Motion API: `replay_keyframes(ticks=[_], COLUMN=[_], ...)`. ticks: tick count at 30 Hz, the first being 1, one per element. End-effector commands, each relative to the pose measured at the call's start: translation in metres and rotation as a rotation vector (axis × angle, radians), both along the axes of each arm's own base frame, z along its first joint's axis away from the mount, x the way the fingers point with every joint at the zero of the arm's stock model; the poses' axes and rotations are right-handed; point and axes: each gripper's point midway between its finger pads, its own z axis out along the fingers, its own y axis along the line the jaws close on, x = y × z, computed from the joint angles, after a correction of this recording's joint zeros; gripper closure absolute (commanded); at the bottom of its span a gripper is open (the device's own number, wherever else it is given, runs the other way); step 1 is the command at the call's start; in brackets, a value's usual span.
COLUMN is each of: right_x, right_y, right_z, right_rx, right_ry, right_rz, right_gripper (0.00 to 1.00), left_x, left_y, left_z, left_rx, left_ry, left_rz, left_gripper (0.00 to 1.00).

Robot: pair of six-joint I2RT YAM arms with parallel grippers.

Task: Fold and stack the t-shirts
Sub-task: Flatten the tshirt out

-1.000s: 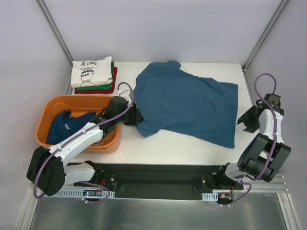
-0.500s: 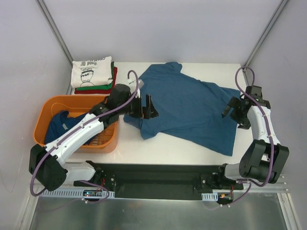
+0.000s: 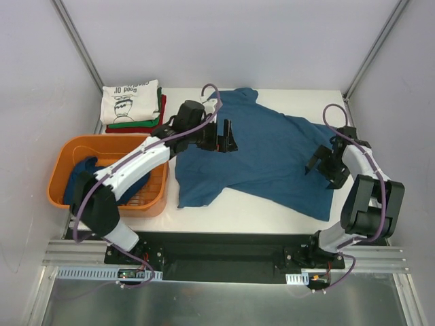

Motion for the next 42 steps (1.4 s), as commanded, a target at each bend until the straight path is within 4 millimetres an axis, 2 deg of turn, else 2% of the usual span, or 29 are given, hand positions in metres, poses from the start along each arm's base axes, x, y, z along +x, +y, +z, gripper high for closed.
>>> replay_keyframes(ticks=[1,3,4,6,7,12,14,15,16,17,18,19,21,22,24,25,26,27,28,29,30,31,32,33,34,36,37,39,42], right_x=[0.005,0.011,0.014,0.023,0.026,0.061,0.064,0.083,0.081,0.086,0.102,0.105,0.117,0.133,0.142,0.145,0.143,0.141,0.139,0.122,0.115,0.102,0.072,0.068,0.058,0.027,0.02,0.006,0.013], right_y=[0.002,-0.006,-0.009,-0.02,-0.026,-0.049,-0.055,-0.064,-0.07,-0.074,-0.083,-0.091,-0.099,-0.104,-0.1,-0.1,-0.095,-0.089,-0.085,-0.075,-0.067,-0.067,-0.052,-0.045,-0.037,-0.021,-0.016,-0.011,-0.007], right_z=[-0.02,-0.03,-0.033,-0.039,-0.041,-0.045,-0.052,-0.041,-0.04,-0.048,-0.04,-0.047,-0.047,-0.037,-0.021,0.001,0.022,0.034,0.064,0.056,0.057,0.081,0.052,0.051,0.059,0.031,0.03,0.014,0.004], right_rx=[0.05,0.054,0.053,0.059,0.062,0.045,0.047,0.031,0.026,0.029,0.015,0.021,0.033,0.032,0.016,-0.02,-0.053,-0.064,-0.101,-0.085,-0.081,-0.125,-0.078,-0.067,-0.053,0.008,0.023,0.032,0.065], right_ry=[0.046,0.081,0.092,0.124,0.131,0.153,0.198,0.162,0.195,0.211,0.174,0.19,0.162,0.116,0.083,0.043,0.005,-0.021,-0.096,-0.076,-0.098,-0.157,-0.092,-0.129,-0.175,-0.117,-0.125,-0.09,-0.098], right_rz=[-0.038,-0.045,-0.046,-0.065,-0.078,-0.065,-0.063,-0.052,-0.054,-0.048,-0.041,-0.051,-0.024,-0.009,0.039,0.068,0.088,0.095,0.086,0.055,0.032,-0.024,-0.085,-0.104,-0.118,-0.155,-0.155,-0.164,-0.16], right_gripper=[0.03,0.03,0.03,0.03,0.03,0.03,0.03,0.03,0.03,0.03,0.03,0.03,0.01,0.01,0.01,0.01,0.02,0.02,0.02,0.02,0.02,0.02,0.01,0.01,0.01,0.09,0.11,0.18,0.29], left_x=[0.041,0.058,0.067,0.078,0.081,0.094,0.1,0.103,0.106,0.109,0.112,0.114,0.12,0.122,0.127,0.127,0.126,0.123,0.119,0.114,0.102,0.096,0.086,0.072,0.061,0.032,0.022,-0.001,-0.015], left_y=[-0.006,0.002,0.0,-0.001,-0.001,-0.001,0.004,0.005,0.007,0.01,0.01,0.011,0.011,0.011,0.007,0.007,0.006,0.008,0.009,0.012,0.018,0.022,0.027,0.038,0.042,0.054,0.057,0.067,0.074], left_z=[-0.038,-0.056,-0.072,-0.083,-0.103,-0.135,-0.141,-0.144,-0.146,-0.149,-0.151,-0.152,-0.156,-0.157,-0.149,-0.146,-0.137,-0.127,-0.123,-0.119,-0.113,-0.111,-0.11,-0.11,-0.112,-0.117,-0.12,-0.129,-0.147], left_rx=[0.035,0.042,0.049,0.047,0.072,0.102,0.109,0.111,0.112,0.114,0.115,0.114,0.113,0.11,0.088,0.084,0.074,0.067,0.067,0.07,0.086,0.1,0.117,0.14,0.153,0.16,0.162,0.171,0.208], left_ry=[0.092,0.142,0.184,0.207,0.24,0.298,0.304,0.31,0.311,0.316,0.319,0.32,0.324,0.325,0.318,0.316,0.303,0.293,0.288,0.283,0.275,0.27,0.276,0.28,0.291,0.341,0.359,0.402,0.439], left_rz=[0.039,0.074,0.081,0.083,0.088,0.113,0.134,0.139,0.147,0.157,0.16,0.166,0.17,0.173,0.164,0.162,0.156,0.161,0.161,0.163,0.178,0.19,0.2,0.23,0.241,0.262,0.268,0.287,0.307], left_gripper=[0.01,0.01,0.01,0.01,0.01,0.01,0.01,0.01,0.01,0.01,0.01,0.0,0.01,0.01,0.01,0.01,0.01,0.01,0.01,0.01,0.01,0.01,0.01,0.01,0.01,0.01,0.01,0.01,0.08])
